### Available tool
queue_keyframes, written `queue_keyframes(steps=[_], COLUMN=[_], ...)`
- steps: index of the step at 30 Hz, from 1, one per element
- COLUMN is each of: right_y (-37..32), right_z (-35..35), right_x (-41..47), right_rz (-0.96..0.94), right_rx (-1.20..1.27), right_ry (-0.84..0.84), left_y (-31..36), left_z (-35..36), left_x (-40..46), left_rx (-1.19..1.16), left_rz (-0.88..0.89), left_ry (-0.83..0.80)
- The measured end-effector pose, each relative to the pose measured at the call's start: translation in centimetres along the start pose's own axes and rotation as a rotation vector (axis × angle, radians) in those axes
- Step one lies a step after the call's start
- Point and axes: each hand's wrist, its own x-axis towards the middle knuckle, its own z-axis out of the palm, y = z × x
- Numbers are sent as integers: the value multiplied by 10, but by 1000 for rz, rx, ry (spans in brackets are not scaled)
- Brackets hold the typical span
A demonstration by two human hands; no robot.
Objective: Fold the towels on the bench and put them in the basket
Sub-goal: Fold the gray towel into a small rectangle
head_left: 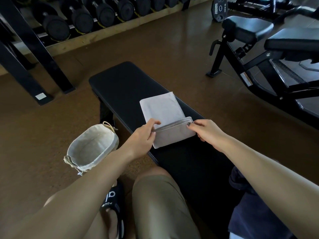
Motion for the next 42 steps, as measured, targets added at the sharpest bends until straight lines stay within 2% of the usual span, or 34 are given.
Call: queue_keyframes(steps=[5,11,15,19,24,28,37,42], right_y=[-2,-2,-1,-4,-2,-5,1,1], right_z=[2,-4,-12,-15,-13,-5,2,5], right_x=[0,3,2,0,1,6,24,19], right_rz=[-1,21,-16,-97,-230,-372,-156,-89], right_rx=[12,46,1,-43,-182,-342,-222,-196], right_ry=[9,-67,-123,-189,-141,-91,-30,-25], left_y=[6,9,11,6,-1,-4,-8,-9], left_z=[6,9,7,8,8,7,11,13], left_x=[1,-1,-1,2,6,13,24,26], left_rx=[93,231,226,162,-1,-33,-87,-54], left_rz=[67,164,211,141,42,8,-121,-74], left_ry=[-13,4,35,50,73,79,123,94])
